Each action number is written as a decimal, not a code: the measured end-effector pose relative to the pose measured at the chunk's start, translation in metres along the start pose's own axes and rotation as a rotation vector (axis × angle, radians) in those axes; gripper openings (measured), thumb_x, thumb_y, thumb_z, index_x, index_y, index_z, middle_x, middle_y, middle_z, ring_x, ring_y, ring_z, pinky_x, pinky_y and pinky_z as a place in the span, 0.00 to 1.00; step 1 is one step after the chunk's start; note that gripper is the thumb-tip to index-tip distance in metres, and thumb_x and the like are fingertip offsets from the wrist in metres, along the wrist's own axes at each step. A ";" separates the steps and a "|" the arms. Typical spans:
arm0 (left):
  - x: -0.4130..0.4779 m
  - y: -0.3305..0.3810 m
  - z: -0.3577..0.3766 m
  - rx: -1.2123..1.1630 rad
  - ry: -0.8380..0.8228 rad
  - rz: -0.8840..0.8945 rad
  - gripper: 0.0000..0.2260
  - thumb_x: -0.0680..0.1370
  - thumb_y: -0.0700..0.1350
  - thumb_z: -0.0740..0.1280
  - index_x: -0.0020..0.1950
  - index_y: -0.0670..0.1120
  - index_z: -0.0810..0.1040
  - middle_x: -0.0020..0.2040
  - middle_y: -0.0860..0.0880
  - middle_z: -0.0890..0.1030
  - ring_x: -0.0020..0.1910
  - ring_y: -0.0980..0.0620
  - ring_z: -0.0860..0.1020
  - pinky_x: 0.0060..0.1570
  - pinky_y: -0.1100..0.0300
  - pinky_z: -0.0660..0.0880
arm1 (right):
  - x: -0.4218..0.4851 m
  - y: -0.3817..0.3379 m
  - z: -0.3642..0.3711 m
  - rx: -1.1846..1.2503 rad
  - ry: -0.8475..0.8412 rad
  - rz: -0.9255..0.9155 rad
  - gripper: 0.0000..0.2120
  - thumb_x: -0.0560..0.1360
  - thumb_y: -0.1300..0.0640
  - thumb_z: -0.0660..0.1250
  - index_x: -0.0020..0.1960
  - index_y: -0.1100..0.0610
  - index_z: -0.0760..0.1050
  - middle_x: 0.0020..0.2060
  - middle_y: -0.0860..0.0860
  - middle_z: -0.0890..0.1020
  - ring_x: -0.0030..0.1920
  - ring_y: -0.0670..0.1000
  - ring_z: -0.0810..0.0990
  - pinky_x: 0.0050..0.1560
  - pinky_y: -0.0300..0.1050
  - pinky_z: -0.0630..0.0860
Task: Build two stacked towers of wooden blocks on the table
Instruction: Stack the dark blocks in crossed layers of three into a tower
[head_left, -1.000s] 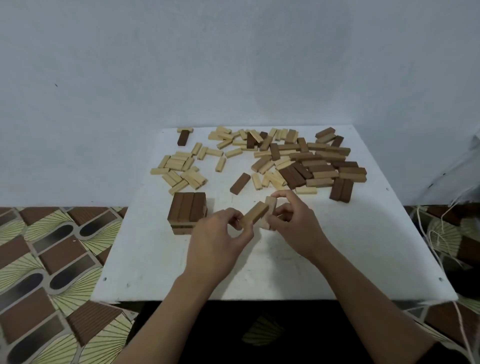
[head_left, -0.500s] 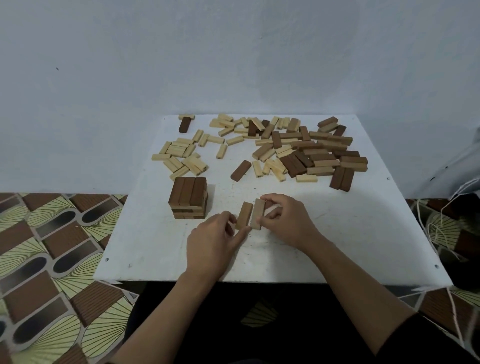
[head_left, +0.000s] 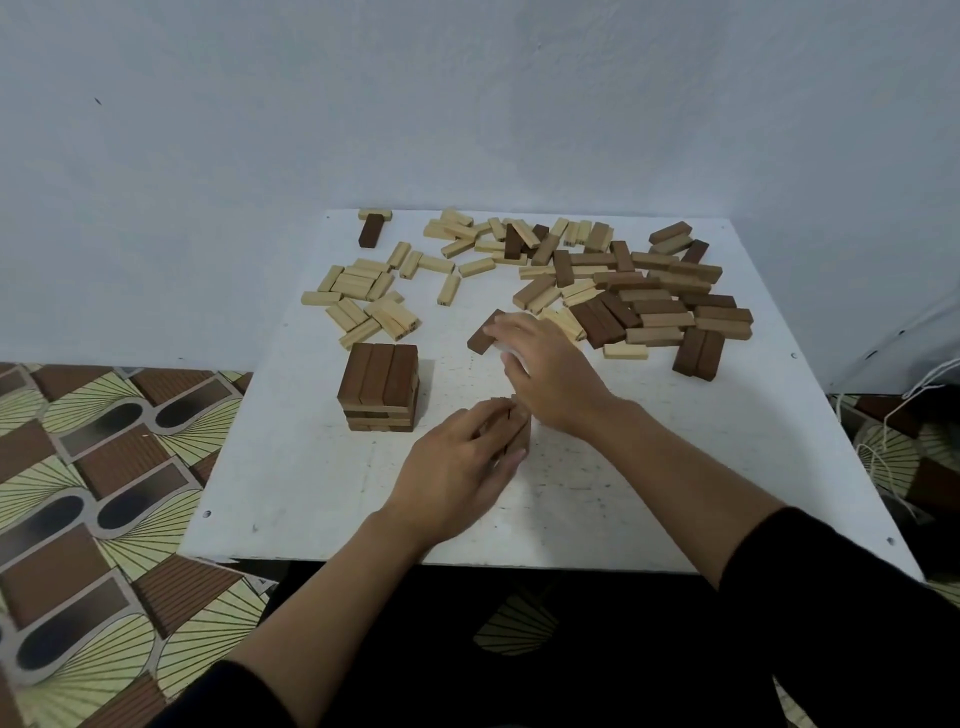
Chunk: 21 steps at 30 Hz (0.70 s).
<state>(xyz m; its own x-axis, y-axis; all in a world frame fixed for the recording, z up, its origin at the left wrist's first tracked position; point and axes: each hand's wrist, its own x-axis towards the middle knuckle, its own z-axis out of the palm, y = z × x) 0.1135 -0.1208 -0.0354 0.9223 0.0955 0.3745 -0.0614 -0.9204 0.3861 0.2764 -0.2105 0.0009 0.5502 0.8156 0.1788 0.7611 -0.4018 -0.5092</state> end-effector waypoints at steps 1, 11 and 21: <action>0.000 -0.002 0.001 0.000 -0.003 0.002 0.18 0.83 0.51 0.64 0.71 0.48 0.76 0.68 0.52 0.75 0.54 0.52 0.79 0.46 0.55 0.80 | 0.006 0.000 0.001 -0.025 -0.019 0.000 0.20 0.83 0.61 0.56 0.74 0.57 0.70 0.72 0.52 0.71 0.72 0.56 0.67 0.71 0.51 0.66; 0.000 -0.007 0.003 -0.148 0.015 -0.053 0.19 0.80 0.48 0.69 0.70 0.46 0.78 0.65 0.52 0.76 0.53 0.55 0.77 0.50 0.57 0.78 | 0.022 0.002 0.008 -0.108 -0.072 -0.032 0.15 0.84 0.53 0.60 0.64 0.57 0.80 0.62 0.50 0.80 0.62 0.54 0.75 0.61 0.52 0.73; -0.002 -0.008 0.004 -0.238 0.089 -0.120 0.15 0.74 0.48 0.76 0.59 0.45 0.85 0.60 0.51 0.78 0.51 0.61 0.74 0.52 0.71 0.72 | 0.005 0.020 0.004 -0.016 0.041 -0.019 0.05 0.78 0.58 0.69 0.49 0.59 0.82 0.57 0.52 0.84 0.61 0.51 0.79 0.61 0.44 0.71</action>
<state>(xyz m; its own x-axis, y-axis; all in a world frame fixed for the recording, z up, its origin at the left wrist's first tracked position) 0.1131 -0.1155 -0.0425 0.8918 0.2413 0.3828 -0.0512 -0.7867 0.6152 0.2932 -0.2132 -0.0120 0.5488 0.8058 0.2225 0.7766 -0.3931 -0.4923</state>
